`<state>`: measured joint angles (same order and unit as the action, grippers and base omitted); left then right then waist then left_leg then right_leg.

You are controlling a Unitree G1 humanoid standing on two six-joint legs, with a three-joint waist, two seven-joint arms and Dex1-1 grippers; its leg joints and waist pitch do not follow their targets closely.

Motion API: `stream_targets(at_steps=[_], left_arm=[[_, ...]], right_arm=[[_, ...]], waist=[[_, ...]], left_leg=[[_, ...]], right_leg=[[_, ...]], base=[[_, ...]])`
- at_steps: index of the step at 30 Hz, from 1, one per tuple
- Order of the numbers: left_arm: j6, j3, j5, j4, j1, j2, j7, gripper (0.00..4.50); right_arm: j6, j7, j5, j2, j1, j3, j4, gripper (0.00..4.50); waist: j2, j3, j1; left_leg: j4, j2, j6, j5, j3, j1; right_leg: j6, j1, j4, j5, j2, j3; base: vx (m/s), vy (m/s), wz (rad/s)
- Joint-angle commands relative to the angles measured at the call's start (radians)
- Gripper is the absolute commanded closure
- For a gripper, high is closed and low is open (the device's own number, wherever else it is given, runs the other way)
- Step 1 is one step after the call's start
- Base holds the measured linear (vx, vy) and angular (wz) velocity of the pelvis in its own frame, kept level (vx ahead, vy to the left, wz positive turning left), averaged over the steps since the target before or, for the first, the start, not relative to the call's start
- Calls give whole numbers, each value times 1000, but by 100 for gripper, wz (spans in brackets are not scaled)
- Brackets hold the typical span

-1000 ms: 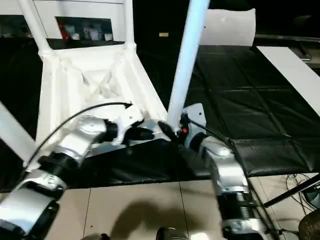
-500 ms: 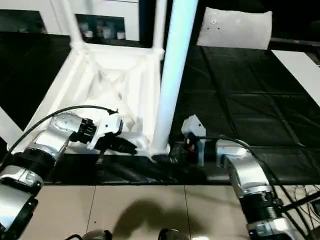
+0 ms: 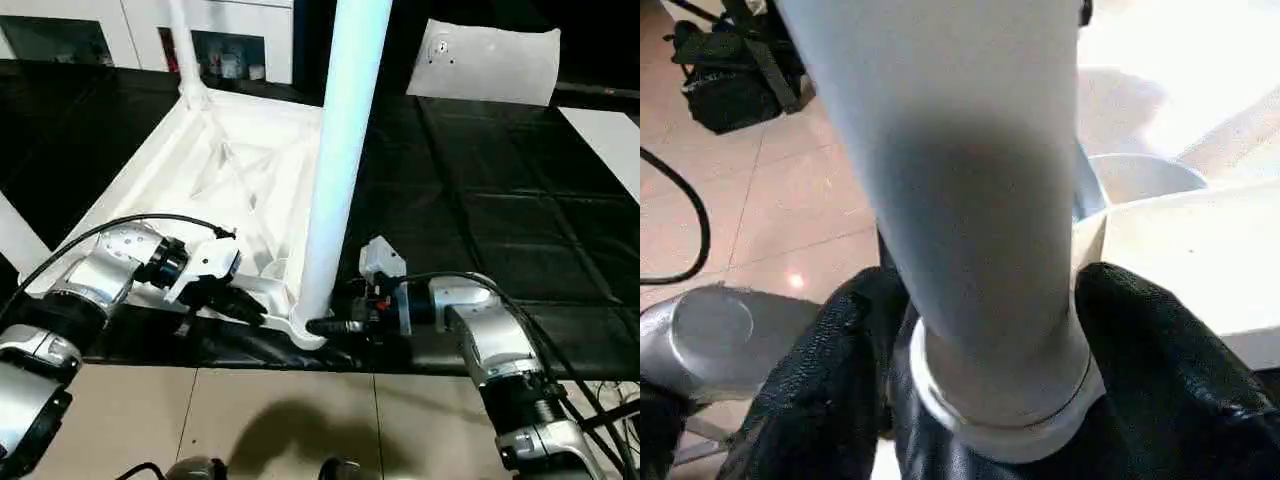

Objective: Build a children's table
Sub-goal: Rotate leg to tighten

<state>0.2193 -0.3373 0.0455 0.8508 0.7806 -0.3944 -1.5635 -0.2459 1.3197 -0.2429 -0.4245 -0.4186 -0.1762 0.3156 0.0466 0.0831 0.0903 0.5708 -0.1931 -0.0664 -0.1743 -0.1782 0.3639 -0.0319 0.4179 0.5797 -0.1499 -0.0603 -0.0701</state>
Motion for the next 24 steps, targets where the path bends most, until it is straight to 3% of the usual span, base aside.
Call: stream_targets(at_steps=[1,7,16,18,19,20,21,22,24], left_arm=[[21,-56,36,6,7,11,-47,450],[33,-58,40,19,10,11,-50,450],[39,-59,48,32,8,14,-31,450],[-6,-35,41,31,4,40,53,450],[-10,-33,40,31,4,43,60,450],[-90,9,25,32,3,99,199,450],[-123,27,13,27,2,126,252,450],[-171,49,-7,14,-1,160,304,450],[-231,69,-19,-18,-8,217,396,450]], right_arm=[[17,1,3,5,-14,-6,12,187],[25,-11,5,15,-26,-13,25,242],[19,-9,-5,23,-12,-18,11,252],[-22,-46,-24,42,17,-7,-22,252],[-24,-51,-24,44,19,-7,-24,252],[-65,-146,-21,87,60,1,-60,252],[-75,-199,-10,111,73,4,-69,252],[-81,-275,10,144,82,9,-73,252],[-115,-413,35,216,90,23,-81,253]], waist=[[-6,-77,-1],[-5,-75,-1],[-5,-75,-1],[-2,-72,-1],[-2,-69,0],[3,-67,-2],[1,-55,1],[2,-52,-4],[6,-51,-15]], left_leg=[[-52,-44,76,-134,2,-12],[-53,-44,75,-137,2,-12],[-53,-44,71,-142,3,-12],[-53,-44,72,-142,2,-12],[-55,-43,69,-160,2,-13],[-57,-43,63,-170,1,-13],[-59,-44,49,-223,-1,-26],[-63,-40,28,-275,7,-31],[-64,-36,9,-300,14,-34]], right_leg=[[-245,-66,-45,-150,-81,48],[-240,-66,-46,-155,-81,48],[-235,-67,-46,-170,-81,48],[-236,-66,-47,-168,-79,49],[-227,-65,-52,-207,-81,48],[-220,-64,-54,-234,-80,48],[-197,-52,-71,-339,-82,49],[-161,-53,-83,-482,-88,45],[-108,-50,-98,-609,-91,42]], base=[[0,0,0],[0,0,0],[0,0,0],[0,0,0],[0,0,0],[0,0,0],[0,0,0],[0,0,0],[-58,15,-3]])
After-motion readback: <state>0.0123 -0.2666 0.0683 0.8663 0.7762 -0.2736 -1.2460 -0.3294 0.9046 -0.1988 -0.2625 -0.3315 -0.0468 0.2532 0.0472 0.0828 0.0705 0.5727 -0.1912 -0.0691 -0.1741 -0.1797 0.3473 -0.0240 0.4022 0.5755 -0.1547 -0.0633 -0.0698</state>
